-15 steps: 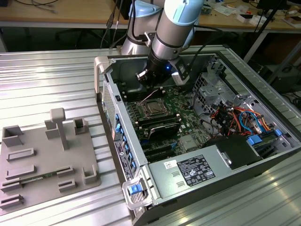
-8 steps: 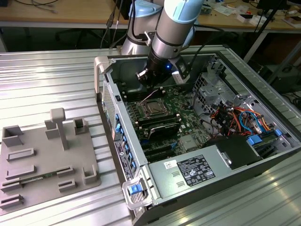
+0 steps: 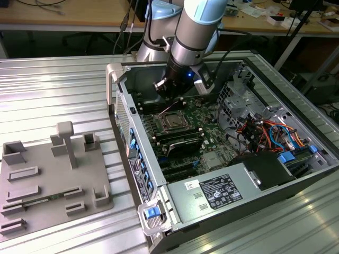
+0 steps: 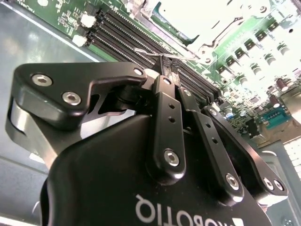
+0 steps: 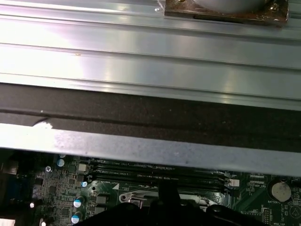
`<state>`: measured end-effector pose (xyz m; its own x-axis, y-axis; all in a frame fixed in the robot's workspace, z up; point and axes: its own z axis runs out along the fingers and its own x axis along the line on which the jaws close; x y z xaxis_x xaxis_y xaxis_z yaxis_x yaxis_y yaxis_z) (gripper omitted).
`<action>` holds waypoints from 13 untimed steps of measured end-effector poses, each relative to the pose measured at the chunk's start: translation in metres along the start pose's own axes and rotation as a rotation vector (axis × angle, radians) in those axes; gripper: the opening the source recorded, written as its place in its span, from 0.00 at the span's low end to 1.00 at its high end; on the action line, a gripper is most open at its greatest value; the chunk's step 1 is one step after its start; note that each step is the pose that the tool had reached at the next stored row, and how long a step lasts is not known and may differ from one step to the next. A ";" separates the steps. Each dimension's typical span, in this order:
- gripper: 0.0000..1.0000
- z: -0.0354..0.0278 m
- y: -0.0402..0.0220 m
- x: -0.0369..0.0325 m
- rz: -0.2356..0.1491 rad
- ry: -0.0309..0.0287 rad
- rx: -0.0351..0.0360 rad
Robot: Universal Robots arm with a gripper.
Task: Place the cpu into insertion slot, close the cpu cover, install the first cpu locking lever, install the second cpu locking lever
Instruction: 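Install the first cpu locking lever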
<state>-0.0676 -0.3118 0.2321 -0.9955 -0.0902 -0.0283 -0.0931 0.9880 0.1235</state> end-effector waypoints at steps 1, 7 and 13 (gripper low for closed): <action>0.11 -0.0003 -0.0004 0.0001 0.000 0.0004 0.0044; 0.11 -0.0008 -0.0008 0.0000 0.000 0.0009 0.0091; 0.11 0.0043 0.0000 -0.0061 0.000 0.0009 0.0090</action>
<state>-0.0615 -0.3107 0.2280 -0.9955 -0.0905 -0.0274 -0.0931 0.9890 0.1146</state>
